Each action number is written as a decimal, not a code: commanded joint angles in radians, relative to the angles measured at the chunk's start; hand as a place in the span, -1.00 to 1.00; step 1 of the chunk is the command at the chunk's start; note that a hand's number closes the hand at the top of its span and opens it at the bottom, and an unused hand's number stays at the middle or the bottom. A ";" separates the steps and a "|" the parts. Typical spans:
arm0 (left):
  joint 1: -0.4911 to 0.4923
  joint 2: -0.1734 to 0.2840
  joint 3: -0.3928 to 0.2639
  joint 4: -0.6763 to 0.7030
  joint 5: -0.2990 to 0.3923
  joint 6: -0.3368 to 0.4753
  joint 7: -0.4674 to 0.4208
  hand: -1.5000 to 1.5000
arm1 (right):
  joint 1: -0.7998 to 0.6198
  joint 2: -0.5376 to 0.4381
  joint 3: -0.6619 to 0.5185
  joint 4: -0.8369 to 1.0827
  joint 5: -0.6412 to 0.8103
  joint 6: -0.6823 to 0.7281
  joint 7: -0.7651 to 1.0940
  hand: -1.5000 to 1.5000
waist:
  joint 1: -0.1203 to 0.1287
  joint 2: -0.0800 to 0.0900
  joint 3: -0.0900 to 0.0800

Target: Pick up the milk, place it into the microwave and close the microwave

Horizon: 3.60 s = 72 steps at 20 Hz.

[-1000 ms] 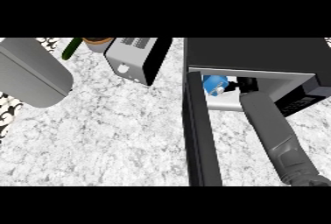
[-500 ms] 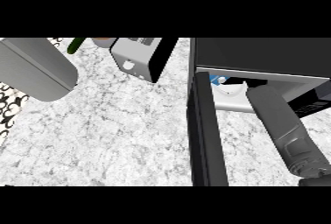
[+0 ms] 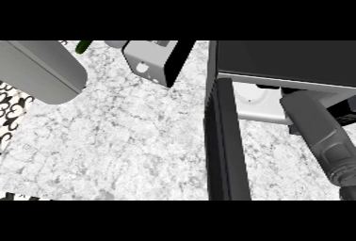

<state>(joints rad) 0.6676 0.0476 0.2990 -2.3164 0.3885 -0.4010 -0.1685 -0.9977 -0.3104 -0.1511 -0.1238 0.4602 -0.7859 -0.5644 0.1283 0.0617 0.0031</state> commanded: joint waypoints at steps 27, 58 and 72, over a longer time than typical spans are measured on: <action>-0.121 0.030 -0.171 0.056 -0.129 -0.089 0.042 -1.00 | 0.013 0.102 -0.157 -0.005 -0.169 0.449 -0.299 -1.00 | -0.055 -0.027 0.002; -0.401 -0.048 -0.719 0.207 -0.490 0.158 0.231 1.00 | 0.563 0.129 -0.141 -0.291 -0.297 0.989 -0.448 -1.00 | -0.166 -0.072 -0.005; -0.749 -0.048 -0.971 0.734 -0.596 0.394 0.162 1.00 | 0.949 0.006 -0.094 -0.727 -0.415 1.160 -0.413 -1.00 | -0.185 -0.065 -0.006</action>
<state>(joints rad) -0.0091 0.0000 -0.5874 -1.7572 -0.1722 -0.0880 0.0359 -0.1209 -0.2803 -0.2514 -0.7436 0.0812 0.2604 -0.9438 -0.0510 -0.0063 -0.0027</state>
